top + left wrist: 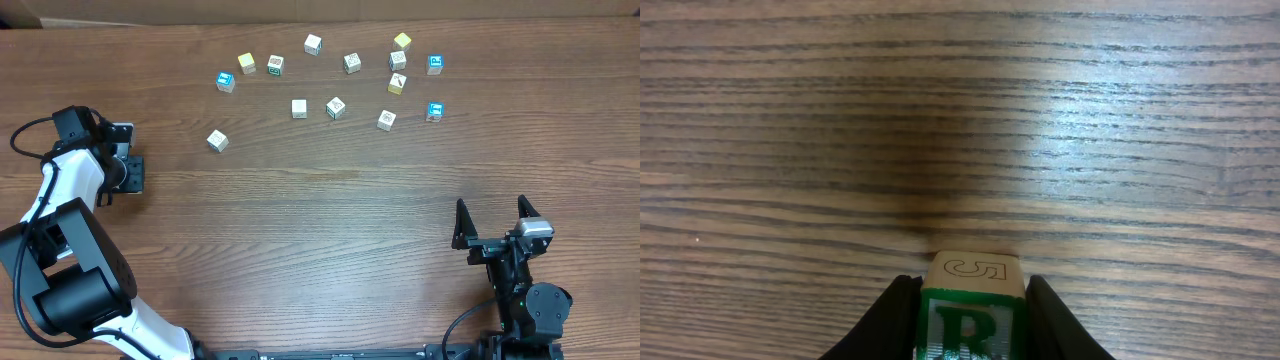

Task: Form a horizontal line
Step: 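Carry the 'R' block left and set it down near the table's left side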

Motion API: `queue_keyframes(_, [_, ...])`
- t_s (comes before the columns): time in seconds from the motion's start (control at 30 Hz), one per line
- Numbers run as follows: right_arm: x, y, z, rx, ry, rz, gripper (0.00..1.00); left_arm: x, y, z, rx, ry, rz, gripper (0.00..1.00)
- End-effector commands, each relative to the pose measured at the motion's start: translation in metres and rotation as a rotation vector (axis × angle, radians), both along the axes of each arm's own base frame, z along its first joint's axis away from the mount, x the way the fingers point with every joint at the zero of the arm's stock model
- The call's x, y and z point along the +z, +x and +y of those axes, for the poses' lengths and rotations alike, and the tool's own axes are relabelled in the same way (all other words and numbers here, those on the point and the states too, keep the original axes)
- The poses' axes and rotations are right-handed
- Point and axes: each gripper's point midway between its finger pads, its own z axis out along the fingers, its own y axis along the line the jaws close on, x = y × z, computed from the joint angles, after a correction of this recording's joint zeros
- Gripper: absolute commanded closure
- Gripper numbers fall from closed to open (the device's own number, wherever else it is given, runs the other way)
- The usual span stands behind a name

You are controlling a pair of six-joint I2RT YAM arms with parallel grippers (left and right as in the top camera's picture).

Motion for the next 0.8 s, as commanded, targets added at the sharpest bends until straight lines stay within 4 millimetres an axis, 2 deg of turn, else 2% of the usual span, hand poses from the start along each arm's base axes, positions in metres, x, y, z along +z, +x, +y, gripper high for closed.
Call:
queue_keyframes(0.0, [-0.003,0.000,-0.001,-0.002,-0.005,0.000,0.00,-0.006,-0.003,-0.003,0.013,-0.024,0.009,0.72])
queue_keyframes(0.27, [-0.003,0.000,-0.001,-0.002,-0.005,0.000,0.00,-0.006,-0.003,-0.003,0.013,-0.024,0.010,0.47])
queue_keyframes(0.37, [-0.003,0.000,-0.001,-0.002,-0.005,0.000,0.00,-0.003,-0.004,0.001,0.020,-0.005,0.013,0.45])
queue_keyframes(0.43, [-0.003,0.000,-0.001,-0.002,-0.005,0.000,0.00,0.010,-0.002,0.007,0.038,0.026,0.009,0.46])
queue_keyframes(0.53, [-0.003,0.000,-0.001,-0.002,-0.005,0.000,0.00,0.051,0.010,0.018,0.049,0.074,-0.049,0.46])
queue_keyframes(0.63, [-0.003,0.000,-0.001,-0.002,-0.005,0.000,0.00,0.107,0.027,0.024,0.048,0.116,-0.160,0.45])
queue_keyframes(0.7, [-0.003,0.000,-0.001,-0.002,-0.005,0.000,0.00,0.152,0.040,0.020,0.027,0.129,-0.265,0.44])
queue_keyframes(0.77, [-0.003,0.000,-0.001,-0.002,-0.005,0.000,0.00,0.193,0.052,0.004,-0.033,0.113,-0.375,0.41])
